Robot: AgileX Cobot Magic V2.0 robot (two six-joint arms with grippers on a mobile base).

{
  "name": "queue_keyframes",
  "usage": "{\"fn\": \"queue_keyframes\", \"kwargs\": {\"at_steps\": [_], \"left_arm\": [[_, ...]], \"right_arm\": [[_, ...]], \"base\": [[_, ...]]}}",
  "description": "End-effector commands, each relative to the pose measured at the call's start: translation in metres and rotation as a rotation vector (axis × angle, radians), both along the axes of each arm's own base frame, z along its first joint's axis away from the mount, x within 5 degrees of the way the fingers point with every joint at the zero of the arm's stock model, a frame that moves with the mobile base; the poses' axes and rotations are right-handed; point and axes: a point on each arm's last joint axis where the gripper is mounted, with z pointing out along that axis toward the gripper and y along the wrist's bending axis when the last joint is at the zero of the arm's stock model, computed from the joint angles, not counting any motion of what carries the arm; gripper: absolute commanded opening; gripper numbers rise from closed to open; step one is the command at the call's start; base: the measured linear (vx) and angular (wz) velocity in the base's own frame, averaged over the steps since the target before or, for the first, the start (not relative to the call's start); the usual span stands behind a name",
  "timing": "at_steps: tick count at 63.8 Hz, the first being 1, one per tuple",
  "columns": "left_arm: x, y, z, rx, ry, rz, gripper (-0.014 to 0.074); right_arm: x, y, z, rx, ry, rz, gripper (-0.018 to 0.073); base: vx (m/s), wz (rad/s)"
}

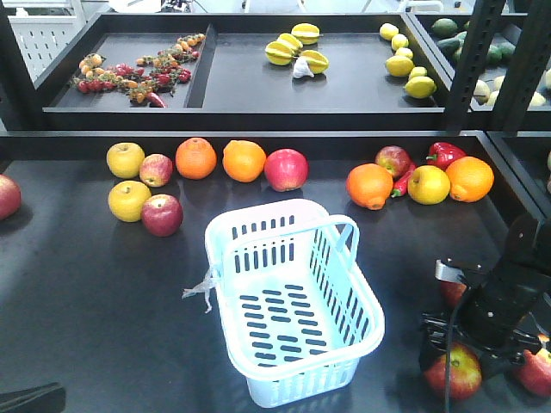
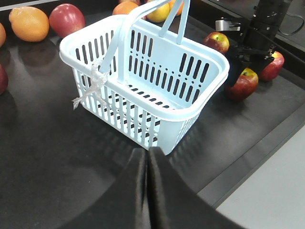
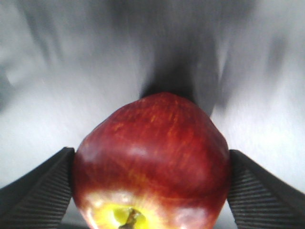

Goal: Pick three apples into basket with both arms
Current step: 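Close the right gripper on the red apple and lift it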

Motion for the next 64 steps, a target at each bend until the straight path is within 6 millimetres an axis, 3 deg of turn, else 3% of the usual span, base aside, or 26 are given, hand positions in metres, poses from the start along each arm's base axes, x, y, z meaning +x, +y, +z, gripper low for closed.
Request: {"fn": "queue_keyframes", "kwargs": {"at_steps": [1, 8, 18, 27, 35, 43, 52, 64], "left_arm": [[0.003, 0.0, 0.013, -0.062, -0.051, 0.03, -0.0008], [0.003, 0.0, 0.013, -0.062, -0.051, 0.03, -0.0008], [0.003, 0.0, 0.013, -0.062, -0.051, 0.03, -0.0008], [0.003, 0.0, 0.013, -0.062, -0.051, 0.03, -0.0008], [0.003, 0.0, 0.013, -0.062, -0.051, 0.03, -0.0008], [0.003, 0.0, 0.013, -0.062, -0.051, 0.03, -0.0008], [0.003, 0.0, 0.013, -0.062, -0.051, 0.03, -0.0008], [0.003, 0.0, 0.013, -0.062, -0.051, 0.03, -0.0008]], "right_arm": [[0.001, -0.001, 0.031, 0.012, -0.057, 0.043, 0.0245], [-0.003, 0.002, 0.062, 0.033, -0.129, 0.074, 0.0133], [-0.017, 0.01, 0.128, 0.092, -0.344, 0.099, 0.0003], [-0.033, 0.029, 0.18, 0.247, -0.553, 0.097, -0.0008], [-0.041, 0.059, 0.205, 0.359, -0.718, 0.245, -0.0006], [-0.042, 0.1, 0.209, 0.49, -0.789, 0.336, -0.0004], [-0.036, 0.134, 0.189, 0.536, -0.73, 0.356, -0.0004], [-0.012, 0.147, 0.147, 0.472, -0.678, 0.323, -0.0004]], "base": [[0.0, 0.0], [0.0, 0.0], [0.0, 0.0], [0.0, 0.0], [0.0, 0.0], [0.0, 0.0], [0.0, 0.0], [0.0, 0.0]]}}
